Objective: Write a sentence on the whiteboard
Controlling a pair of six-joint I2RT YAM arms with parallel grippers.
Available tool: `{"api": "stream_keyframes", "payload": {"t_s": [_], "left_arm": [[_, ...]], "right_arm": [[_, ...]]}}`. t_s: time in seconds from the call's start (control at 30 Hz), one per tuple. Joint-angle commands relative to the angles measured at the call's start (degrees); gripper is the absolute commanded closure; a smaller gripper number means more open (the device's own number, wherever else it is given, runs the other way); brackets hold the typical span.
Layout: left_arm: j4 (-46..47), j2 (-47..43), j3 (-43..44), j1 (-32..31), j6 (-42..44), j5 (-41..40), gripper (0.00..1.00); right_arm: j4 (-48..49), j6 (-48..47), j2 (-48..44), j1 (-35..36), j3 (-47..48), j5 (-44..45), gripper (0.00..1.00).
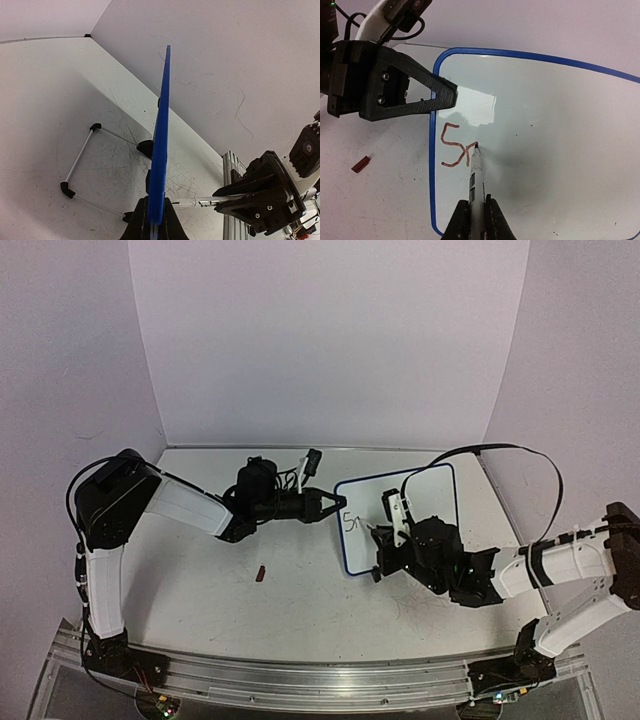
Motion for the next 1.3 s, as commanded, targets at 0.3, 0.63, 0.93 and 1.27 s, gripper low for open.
{"api": "stream_keyframes", "payload": {"t_s": [0.3, 0.63, 0.93, 1.27], "left_arm": [[-0.62, -2.59, -0.23, 0.09, -0.31, 0.23, 1.0], [-0.77, -2.42, 0.15, 0.1, -0.39, 0.5, 1.0], [-0.89, -2.42, 0.13, 0.07, -0.48, 0.58, 1.0], [-0.88, -2.54, 0.26, 0.05, -0.48, 0.72, 1.0]], "right_arm": [[-2.56, 2.68, -2.06, -0.41, -1.78, -1.55, 1.0], [-2.69, 2.83, -2.2, -0.37, -1.82, -1.03, 1.0], [-0.46, 1.49, -2.26, -0.36, -1.16, 0.05, 1.0], [0.25, 0.64, -1.27, -0.48, 0.12, 0.74, 1.0]]}}
